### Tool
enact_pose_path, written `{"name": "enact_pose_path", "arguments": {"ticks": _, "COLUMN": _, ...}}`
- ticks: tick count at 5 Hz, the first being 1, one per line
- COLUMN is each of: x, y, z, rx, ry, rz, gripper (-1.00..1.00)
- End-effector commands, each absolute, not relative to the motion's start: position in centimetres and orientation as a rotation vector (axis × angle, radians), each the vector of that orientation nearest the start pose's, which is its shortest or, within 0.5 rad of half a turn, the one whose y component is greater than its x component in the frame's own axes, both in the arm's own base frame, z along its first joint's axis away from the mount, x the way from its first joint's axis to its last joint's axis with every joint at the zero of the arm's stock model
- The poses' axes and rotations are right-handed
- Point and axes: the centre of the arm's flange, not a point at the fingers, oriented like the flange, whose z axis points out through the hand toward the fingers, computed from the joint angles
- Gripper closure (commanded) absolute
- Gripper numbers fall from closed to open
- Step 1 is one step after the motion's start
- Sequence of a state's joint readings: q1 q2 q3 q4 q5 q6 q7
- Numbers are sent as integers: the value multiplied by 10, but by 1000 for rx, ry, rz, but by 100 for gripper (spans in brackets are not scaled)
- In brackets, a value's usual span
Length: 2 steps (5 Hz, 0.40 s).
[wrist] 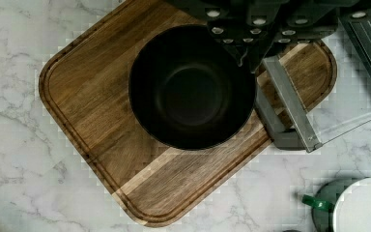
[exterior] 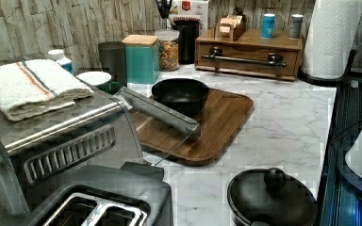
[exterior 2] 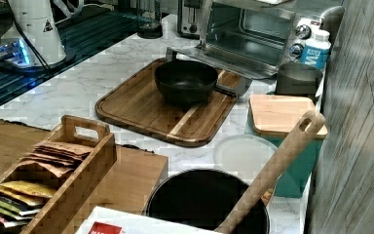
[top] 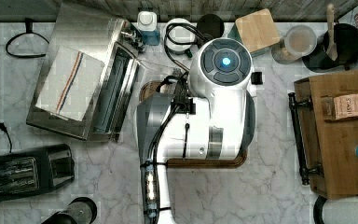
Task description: Pick up the bowl.
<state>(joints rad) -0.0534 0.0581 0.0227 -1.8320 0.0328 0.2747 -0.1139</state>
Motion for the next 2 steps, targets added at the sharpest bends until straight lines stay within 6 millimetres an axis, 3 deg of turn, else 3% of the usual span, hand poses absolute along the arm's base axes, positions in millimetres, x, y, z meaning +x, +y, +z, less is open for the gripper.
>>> {"name": "enact_pose_path", "arguments": {"ticks": 1, "x": 574, "y": -15, "z": 491, "rx": -2923, "ry": 1089, "rz": 85, "gripper": 100}}
{"name": "enact_pose_path", "arguments": {"ticks": 2, "x": 553, "y": -54, "z": 473, "rx": -2826, "ry": 1253, "rz": 104, "gripper": 100}}
